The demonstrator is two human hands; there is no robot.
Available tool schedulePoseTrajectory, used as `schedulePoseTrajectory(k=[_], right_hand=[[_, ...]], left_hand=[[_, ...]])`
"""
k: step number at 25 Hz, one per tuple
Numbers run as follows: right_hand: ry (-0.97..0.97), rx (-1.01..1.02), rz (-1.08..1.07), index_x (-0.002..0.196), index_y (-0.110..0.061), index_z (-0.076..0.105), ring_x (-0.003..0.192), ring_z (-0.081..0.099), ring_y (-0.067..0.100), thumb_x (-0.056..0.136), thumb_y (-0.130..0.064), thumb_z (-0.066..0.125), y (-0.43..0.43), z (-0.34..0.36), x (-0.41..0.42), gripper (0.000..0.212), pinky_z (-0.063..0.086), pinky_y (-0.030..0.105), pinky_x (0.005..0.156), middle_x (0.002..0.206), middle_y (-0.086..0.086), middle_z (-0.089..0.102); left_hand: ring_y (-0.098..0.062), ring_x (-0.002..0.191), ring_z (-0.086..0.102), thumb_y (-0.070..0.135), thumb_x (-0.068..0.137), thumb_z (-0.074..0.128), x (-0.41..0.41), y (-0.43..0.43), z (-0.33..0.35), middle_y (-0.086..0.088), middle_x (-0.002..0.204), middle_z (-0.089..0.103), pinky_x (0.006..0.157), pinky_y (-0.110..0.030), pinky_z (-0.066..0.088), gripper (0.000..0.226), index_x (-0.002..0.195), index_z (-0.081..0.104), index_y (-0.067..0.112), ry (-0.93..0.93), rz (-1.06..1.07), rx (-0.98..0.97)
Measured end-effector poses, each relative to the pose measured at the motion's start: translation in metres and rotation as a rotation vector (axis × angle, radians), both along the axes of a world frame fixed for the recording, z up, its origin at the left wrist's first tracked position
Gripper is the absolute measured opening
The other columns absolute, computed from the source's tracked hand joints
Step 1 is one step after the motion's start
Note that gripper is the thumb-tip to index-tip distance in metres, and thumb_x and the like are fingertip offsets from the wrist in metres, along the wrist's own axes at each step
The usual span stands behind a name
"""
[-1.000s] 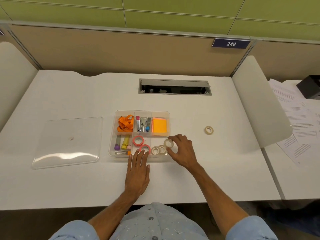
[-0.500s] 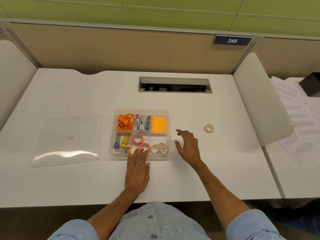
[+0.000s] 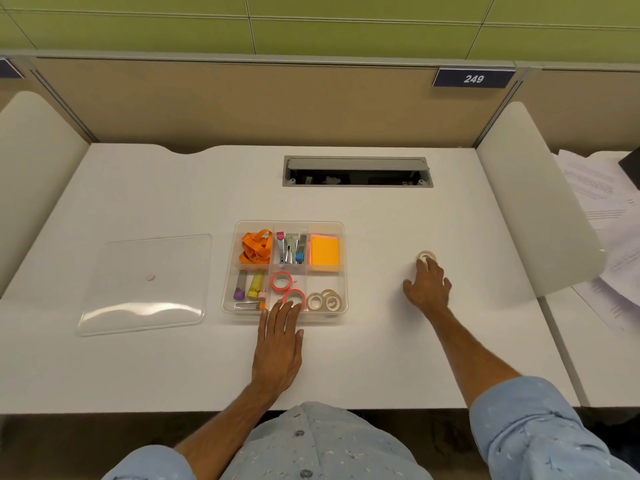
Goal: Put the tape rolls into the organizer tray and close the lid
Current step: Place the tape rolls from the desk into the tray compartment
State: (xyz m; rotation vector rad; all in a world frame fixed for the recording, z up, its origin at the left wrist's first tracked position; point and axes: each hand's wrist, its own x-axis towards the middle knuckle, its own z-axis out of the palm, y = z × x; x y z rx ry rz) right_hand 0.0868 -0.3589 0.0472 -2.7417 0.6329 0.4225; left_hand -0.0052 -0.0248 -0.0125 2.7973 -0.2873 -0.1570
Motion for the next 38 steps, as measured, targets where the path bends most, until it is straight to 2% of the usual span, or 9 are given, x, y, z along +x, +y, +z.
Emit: schedulePoseTrajectory(k=[6,11,14,17,21,27,31,35,38], right_hand=[[-0.067,-0.090,0.056,0.153,-0.011,0.045,0.149,0.044,0.028,0.100,-0.012,0.056,0.015,-0.006,-0.008,0.053,0.035,0.047,0.126,0.157,0.007,0.050],[-0.062,-0.163,0.132,0.147,-0.013,0.049,0.139,0.051,0.026,0.102,-0.009,0.051,0.033,-0.010,-0.020,0.044,0.044,0.040,0.113,0.142,0.004,0.058],[-0.139,-0.069,0.083,0.141,-0.008,0.056,0.137,0.053,0.031,0.101,-0.001,0.049,0.042,-0.015,-0.029,0.041,0.043,0.042,0.115,0.136,0.010,0.061],[-0.220,0.114,0.002,0.135,-0.003,0.061,0.122,0.061,0.037,0.100,-0.001,0.054,0.052,-0.013,-0.029,0.035,0.054,0.046,0.101,0.132,0.016,0.061],[-0.355,0.185,0.251,0.141,-0.009,0.064,0.112,0.068,0.034,0.097,-0.013,0.069,0.068,0.001,-0.024,0.045,0.058,0.045,0.099,0.137,0.013,0.058],[-0.332,0.170,0.586,0.153,-0.020,0.054,0.135,0.059,0.022,0.102,-0.036,0.064,0.115,0.006,-0.019,0.054,0.041,0.039,0.122,0.150,0.002,0.057],[-0.245,0.129,0.595,0.160,-0.026,0.044,0.149,0.049,0.016,0.107,-0.047,0.054,0.135,-0.003,-0.020,0.057,0.022,0.042,0.135,0.163,-0.005,0.050],[-0.265,0.074,0.577,0.148,-0.027,0.058,0.146,0.051,0.014,0.109,-0.035,0.051,0.131,-0.006,-0.024,0.040,0.025,0.038,0.131,0.155,-0.007,0.056],[-0.225,0.012,0.598,0.144,-0.028,0.062,0.152,0.043,0.013,0.108,-0.034,0.050,0.129,-0.004,-0.022,0.038,0.022,0.041,0.133,0.154,-0.008,0.056]], left_hand=[[-0.032,0.158,0.037,0.032,0.109,0.034,0.000,0.000,-0.001,-0.011,0.167,0.044,0.132,-0.060,0.026,0.055,0.161,0.041,0.014,-0.004,0.005,-0.006],[-0.032,0.159,0.035,0.027,0.108,0.048,0.000,0.000,0.001,-0.012,0.168,0.043,0.132,-0.061,0.026,0.055,0.161,0.040,0.014,0.011,0.000,-0.026],[-0.032,0.159,0.036,0.027,0.108,0.049,0.000,0.001,0.003,-0.012,0.167,0.043,0.132,-0.061,0.027,0.055,0.161,0.040,0.014,0.010,0.001,-0.030],[-0.032,0.158,0.037,0.025,0.108,0.054,0.000,0.001,0.003,-0.012,0.167,0.045,0.132,-0.061,0.028,0.055,0.160,0.042,0.014,0.004,0.007,-0.048],[-0.032,0.158,0.037,0.023,0.107,0.055,-0.001,0.001,0.003,-0.012,0.166,0.045,0.132,-0.061,0.028,0.055,0.160,0.042,0.013,-0.009,0.004,-0.049],[-0.032,0.160,0.034,0.026,0.108,0.053,0.000,0.001,0.003,-0.012,0.169,0.042,0.133,-0.060,0.025,0.056,0.161,0.040,0.014,0.007,0.008,-0.047],[-0.033,0.159,0.036,0.028,0.108,0.055,0.000,0.003,0.005,-0.013,0.168,0.043,0.132,-0.061,0.027,0.057,0.161,0.040,0.014,0.002,0.001,-0.047],[-0.031,0.162,0.029,0.030,0.110,0.047,0.001,0.005,0.005,-0.010,0.171,0.037,0.134,-0.059,0.023,0.057,0.164,0.034,0.016,0.027,-0.003,-0.039],[-0.031,0.161,0.032,0.029,0.110,0.050,0.000,0.005,0.004,-0.012,0.170,0.040,0.134,-0.059,0.024,0.056,0.163,0.036,0.015,0.016,-0.003,-0.046]])
